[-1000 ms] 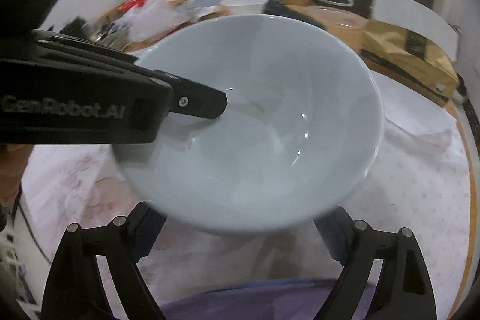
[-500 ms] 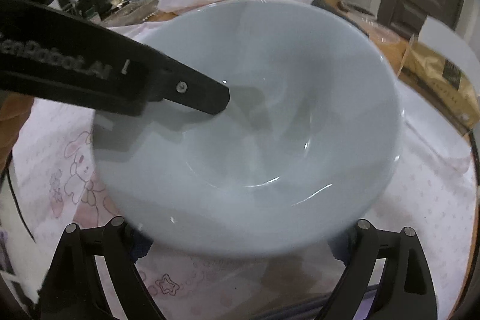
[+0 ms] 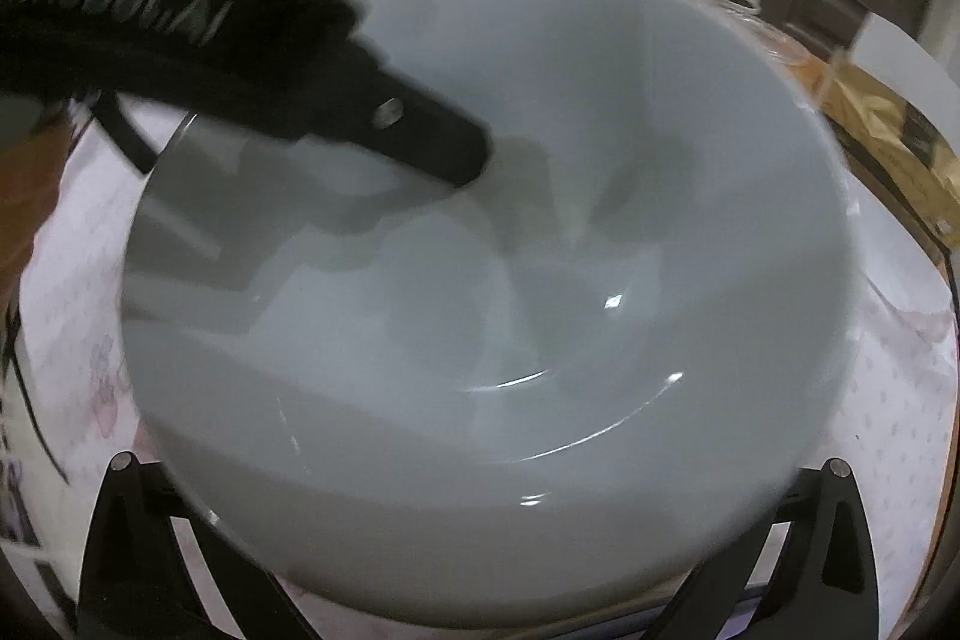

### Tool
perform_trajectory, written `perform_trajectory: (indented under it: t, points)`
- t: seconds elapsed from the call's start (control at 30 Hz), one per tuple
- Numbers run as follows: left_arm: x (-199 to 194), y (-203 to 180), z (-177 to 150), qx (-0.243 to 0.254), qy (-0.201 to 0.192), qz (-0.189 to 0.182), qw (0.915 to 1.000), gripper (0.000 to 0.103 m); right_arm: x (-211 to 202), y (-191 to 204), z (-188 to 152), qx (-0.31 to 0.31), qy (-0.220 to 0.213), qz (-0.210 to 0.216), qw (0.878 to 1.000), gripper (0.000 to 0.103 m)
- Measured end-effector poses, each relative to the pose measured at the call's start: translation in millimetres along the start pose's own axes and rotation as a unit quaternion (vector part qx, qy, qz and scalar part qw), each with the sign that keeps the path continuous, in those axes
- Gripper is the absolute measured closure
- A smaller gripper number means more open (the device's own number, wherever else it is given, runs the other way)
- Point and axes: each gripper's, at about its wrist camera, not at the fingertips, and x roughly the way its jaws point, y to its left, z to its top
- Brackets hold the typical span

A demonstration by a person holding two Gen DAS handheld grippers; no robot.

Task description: Organize plates and bowls

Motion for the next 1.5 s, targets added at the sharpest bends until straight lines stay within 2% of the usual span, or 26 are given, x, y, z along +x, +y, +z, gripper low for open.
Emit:
perform_trajectory:
  t: [0.13,0.23,0.33,0.73,1.07,1.5]
  points:
    - [1.9,0.8,1.1,0.002,0.000,-0.003,1.0000,0.078,-1.4,4.8,7.2,-0.029,-0.010,0.002,1.000,0.011]
    - [2.2,3.8,0.9,-0.002,0.002,-0.010,0.9999,0.078,1.8,2.6,12.9,-0.022,0.007,0.019,1.000,0.011]
    - [2.0,3.5,0.2,0.000,0.001,-0.011,0.9999,0.078,2.0,3.5,10.7,-0.023,0.004,0.017,1.000,0.010]
    - [-22.8,-10.3,-4.9,0.030,-0.027,0.003,0.9992,0.078,-4.5,0.6,17.3,-0.002,-0.035,0.019,0.999,0.013]
    - [-64.9,-32.8,-11.6,0.055,-0.062,0.025,0.9962,0.078,-41.5,11.3,19.1,0.001,-0.074,0.016,0.997,0.013]
    - [-96.7,-71.2,-27.4,0.077,-0.083,0.026,0.9933,0.078,-86.8,17.2,0.7,0.005,-0.098,-0.001,0.995,0.013]
